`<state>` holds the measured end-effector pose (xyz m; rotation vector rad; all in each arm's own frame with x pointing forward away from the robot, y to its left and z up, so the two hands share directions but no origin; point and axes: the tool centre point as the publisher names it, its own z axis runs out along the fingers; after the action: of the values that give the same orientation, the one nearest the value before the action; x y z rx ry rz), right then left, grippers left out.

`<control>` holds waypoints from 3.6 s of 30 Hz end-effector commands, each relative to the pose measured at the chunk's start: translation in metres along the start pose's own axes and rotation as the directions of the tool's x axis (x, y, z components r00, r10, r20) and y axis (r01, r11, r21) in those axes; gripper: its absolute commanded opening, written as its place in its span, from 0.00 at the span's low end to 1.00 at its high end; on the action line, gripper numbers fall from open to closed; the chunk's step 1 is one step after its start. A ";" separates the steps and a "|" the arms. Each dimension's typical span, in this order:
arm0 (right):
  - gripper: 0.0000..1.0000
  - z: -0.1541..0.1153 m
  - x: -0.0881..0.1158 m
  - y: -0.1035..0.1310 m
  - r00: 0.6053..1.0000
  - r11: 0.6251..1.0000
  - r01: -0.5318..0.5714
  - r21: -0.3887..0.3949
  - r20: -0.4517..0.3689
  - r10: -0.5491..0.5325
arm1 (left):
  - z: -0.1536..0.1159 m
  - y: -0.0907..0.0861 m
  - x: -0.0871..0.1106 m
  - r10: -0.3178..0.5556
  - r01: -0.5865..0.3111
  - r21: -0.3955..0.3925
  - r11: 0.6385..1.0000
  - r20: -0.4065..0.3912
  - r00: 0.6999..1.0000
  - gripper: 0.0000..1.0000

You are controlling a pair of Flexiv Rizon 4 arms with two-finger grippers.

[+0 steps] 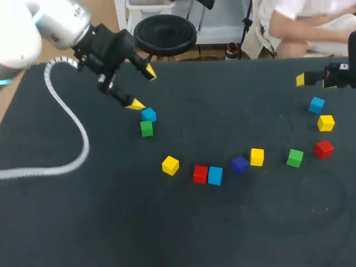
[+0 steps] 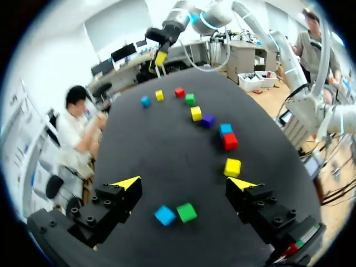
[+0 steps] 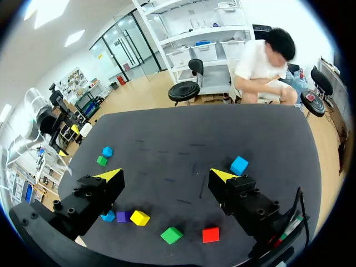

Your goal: Place the blue cubes, place green cubes on the blue cubes, place the yellow cubes on the green cubes, then place the red cubes on the yellow cubes, and place purple cube on the red cubes.

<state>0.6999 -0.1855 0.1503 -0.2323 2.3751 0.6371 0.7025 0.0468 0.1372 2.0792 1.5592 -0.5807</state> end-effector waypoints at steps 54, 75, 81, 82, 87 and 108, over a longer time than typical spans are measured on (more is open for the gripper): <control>1.00 0.000 0.000 0.001 1.000 1.000 0.000 0.004 0.001 0.000 | 0.030 0.048 0.042 -0.474 0.478 -0.008 0.878 0.114 0.873 1.00; 1.00 0.000 0.000 0.001 1.000 1.000 0.000 0.004 0.001 0.000 | 0.036 0.018 0.006 -0.403 0.412 -0.086 0.907 0.103 0.909 1.00; 1.00 0.000 0.000 0.001 1.000 1.000 0.000 0.004 0.001 0.000 | 0.033 0.018 0.010 -0.383 0.395 -0.066 0.916 0.147 0.912 1.00; 1.00 0.000 0.000 0.001 1.000 1.000 0.000 0.004 0.001 0.000 | 0.033 0.018 0.010 -0.383 0.395 -0.066 0.916 0.147 0.912 1.00; 1.00 0.000 0.000 0.001 1.000 1.000 0.000 0.004 0.001 0.000 | 0.033 0.018 0.010 -0.383 0.395 -0.066 0.916 0.147 0.912 1.00; 1.00 0.025 0.045 0.137 0.853 0.849 0.293 -0.439 -0.280 -0.439 | 0.033 0.018 0.010 -0.383 0.395 -0.066 0.916 0.147 0.912 1.00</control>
<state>0.6291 -0.0609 0.1641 -0.7887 2.4850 0.6362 0.7207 0.0297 0.1075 1.6302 1.8991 -0.7497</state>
